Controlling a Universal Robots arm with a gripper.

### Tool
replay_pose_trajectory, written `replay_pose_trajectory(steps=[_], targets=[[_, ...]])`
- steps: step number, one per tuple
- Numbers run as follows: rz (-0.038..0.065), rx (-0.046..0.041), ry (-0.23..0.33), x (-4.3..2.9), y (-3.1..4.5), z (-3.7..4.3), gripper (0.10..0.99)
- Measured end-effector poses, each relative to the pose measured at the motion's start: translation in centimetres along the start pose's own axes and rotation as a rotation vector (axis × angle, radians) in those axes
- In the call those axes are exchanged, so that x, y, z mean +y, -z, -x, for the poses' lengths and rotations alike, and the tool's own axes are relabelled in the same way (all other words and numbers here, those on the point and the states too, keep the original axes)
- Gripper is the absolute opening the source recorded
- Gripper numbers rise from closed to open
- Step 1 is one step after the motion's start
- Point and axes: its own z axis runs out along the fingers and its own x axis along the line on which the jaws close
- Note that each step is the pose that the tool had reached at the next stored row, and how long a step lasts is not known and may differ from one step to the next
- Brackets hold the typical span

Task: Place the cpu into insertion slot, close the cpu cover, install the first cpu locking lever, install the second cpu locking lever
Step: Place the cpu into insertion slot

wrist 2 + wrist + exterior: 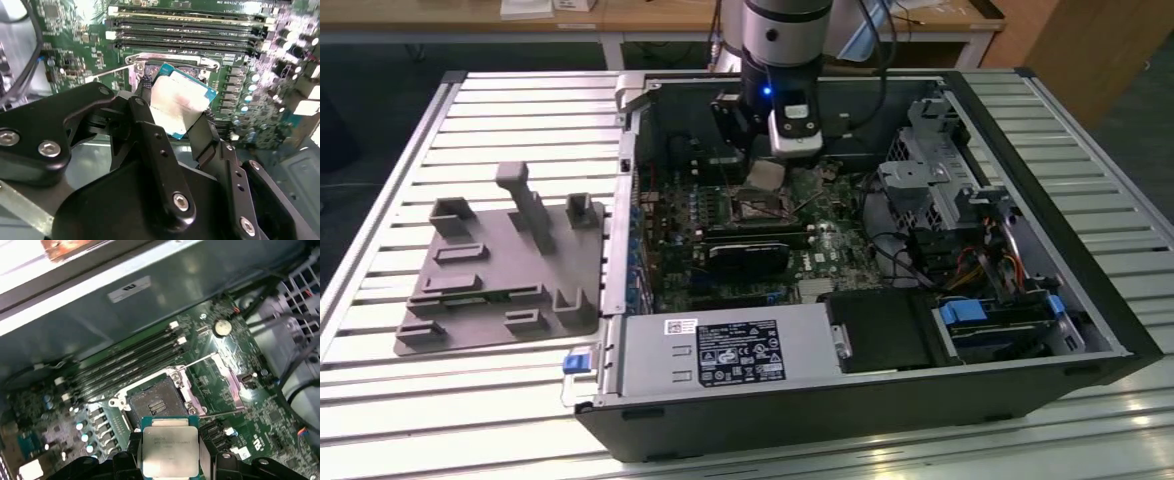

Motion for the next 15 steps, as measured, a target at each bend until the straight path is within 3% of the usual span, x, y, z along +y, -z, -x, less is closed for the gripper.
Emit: replay_pose_trajectory(steps=[15], targets=[[0.004,-0.0237,-0.273,-0.12,-1.36,0.02,0.537]])
